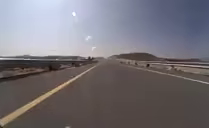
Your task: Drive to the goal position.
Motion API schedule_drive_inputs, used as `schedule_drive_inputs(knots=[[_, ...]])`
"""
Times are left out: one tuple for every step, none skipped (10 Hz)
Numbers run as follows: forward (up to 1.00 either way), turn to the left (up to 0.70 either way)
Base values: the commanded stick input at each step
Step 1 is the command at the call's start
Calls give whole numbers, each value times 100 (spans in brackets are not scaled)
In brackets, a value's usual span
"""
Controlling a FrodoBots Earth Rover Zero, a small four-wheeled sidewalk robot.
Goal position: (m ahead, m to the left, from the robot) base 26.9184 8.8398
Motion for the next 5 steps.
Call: schedule_drive_inputs(knots=[[100,0],[100,0],[100,0],[100,0],[100,0]])
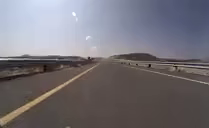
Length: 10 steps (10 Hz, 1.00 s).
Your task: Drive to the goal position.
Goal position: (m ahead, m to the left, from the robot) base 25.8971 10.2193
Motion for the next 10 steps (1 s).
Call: schedule_drive_inputs(knots=[[100,0],[100,0],[100,0],[100,0],[100,0],[100,0],[100,0],[100,0],[100,0],[100,0]])
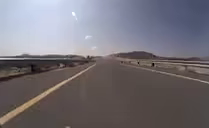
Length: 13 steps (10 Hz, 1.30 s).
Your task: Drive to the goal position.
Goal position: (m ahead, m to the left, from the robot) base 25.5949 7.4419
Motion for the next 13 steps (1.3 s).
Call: schedule_drive_inputs(knots=[[100,0],[100,0],[100,0],[100,0],[100,0],[100,0],[100,0],[100,0],[100,0],[100,0],[100,0],[100,0],[100,0]])
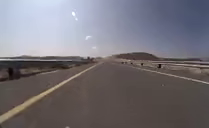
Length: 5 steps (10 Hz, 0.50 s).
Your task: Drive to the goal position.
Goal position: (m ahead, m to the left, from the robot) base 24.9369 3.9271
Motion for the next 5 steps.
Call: schedule_drive_inputs(knots=[[100,0],[100,0],[100,0],[100,0],[100,0]])
